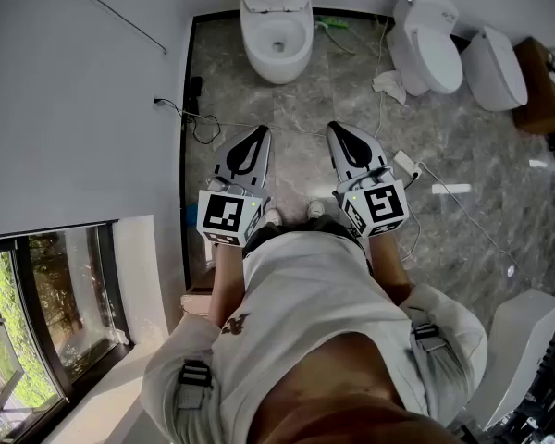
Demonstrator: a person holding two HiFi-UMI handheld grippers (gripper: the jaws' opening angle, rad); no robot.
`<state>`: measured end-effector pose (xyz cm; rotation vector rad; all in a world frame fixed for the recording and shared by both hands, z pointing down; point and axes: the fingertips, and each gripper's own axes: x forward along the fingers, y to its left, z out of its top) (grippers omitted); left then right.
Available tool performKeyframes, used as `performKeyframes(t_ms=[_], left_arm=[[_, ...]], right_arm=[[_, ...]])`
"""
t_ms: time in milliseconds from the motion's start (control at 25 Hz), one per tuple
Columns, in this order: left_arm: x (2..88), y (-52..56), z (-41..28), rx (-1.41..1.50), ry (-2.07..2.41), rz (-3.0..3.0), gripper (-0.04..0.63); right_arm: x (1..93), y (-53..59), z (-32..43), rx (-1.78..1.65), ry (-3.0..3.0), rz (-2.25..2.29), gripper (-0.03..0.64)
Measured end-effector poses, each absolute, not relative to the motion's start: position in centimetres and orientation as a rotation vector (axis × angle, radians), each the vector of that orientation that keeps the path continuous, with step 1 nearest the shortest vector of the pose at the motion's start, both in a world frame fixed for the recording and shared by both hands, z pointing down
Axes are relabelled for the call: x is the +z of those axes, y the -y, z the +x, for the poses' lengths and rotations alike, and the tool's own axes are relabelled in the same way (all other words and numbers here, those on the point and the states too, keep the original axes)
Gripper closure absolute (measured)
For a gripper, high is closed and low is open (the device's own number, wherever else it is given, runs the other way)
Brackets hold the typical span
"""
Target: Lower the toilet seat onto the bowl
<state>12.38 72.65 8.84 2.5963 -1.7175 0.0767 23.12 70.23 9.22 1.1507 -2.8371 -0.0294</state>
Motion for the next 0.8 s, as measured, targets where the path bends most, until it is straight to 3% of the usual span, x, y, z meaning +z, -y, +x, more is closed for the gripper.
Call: performKeyframes(t_ms=[800], left_arm=[[10.0, -66.8, 6.9, 0.056, 1.684, 2.604, 0.572]], right_arm=[[10.8, -65.1, 17.9, -0.007, 2.773, 1.191, 0.594]])
